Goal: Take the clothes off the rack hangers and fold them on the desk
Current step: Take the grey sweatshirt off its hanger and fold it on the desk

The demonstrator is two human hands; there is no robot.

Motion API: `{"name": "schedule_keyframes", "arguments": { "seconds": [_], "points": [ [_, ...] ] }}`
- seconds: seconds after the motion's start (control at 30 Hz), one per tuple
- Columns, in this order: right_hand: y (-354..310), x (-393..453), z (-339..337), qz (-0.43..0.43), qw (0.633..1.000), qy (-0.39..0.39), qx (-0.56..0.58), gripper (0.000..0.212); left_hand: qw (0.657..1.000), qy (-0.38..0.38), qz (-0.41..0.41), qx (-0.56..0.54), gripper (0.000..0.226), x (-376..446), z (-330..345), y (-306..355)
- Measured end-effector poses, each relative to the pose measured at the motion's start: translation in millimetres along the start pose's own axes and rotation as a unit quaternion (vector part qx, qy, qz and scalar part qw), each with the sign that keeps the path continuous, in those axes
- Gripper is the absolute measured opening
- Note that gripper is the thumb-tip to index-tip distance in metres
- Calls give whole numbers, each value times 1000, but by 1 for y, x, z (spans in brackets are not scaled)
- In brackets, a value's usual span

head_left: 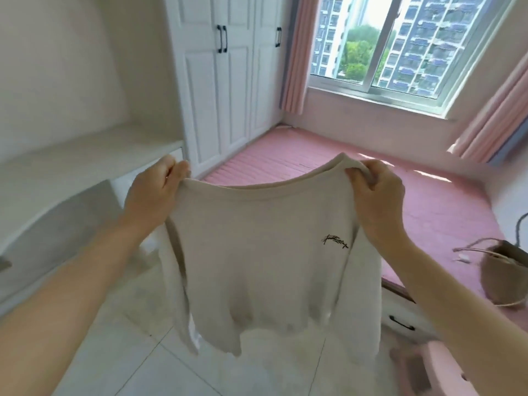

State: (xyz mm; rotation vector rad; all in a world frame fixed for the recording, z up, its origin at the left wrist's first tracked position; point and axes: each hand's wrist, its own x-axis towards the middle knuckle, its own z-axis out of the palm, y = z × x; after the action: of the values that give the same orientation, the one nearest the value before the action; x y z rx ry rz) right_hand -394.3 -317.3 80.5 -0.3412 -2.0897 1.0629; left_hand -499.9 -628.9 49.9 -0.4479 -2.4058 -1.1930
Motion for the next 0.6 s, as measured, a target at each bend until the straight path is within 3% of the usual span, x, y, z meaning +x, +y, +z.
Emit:
{"name": "schedule_keyframes", "arguments": {
  "seconds": [0.2, 0.37, 0.43, 0.53, 0.6],
  "points": [
    [-51, -9, 145, -11, 994, -97, 43, 12, 996, -28, -67, 55, 49, -9, -123, -96],
    [-98, -24, 263, -11, 984, -156, 84, 12, 985, -53, -164, 14, 57, -17, -213, -170],
    [-121, -33, 311, -13, 977, -183, 107, 13, 975, -27, -219, -10, 65, -22, -247, -201],
    [-150, -42, 366, -37, 965, -221, 134, 14, 956, 70, -285, 15, 23, -34, -280, -243],
    [-174, -48, 404, -60, 955, -251, 145, 15, 925, 170, -338, 27, 27, -43, -298, -274]
  ]
}}
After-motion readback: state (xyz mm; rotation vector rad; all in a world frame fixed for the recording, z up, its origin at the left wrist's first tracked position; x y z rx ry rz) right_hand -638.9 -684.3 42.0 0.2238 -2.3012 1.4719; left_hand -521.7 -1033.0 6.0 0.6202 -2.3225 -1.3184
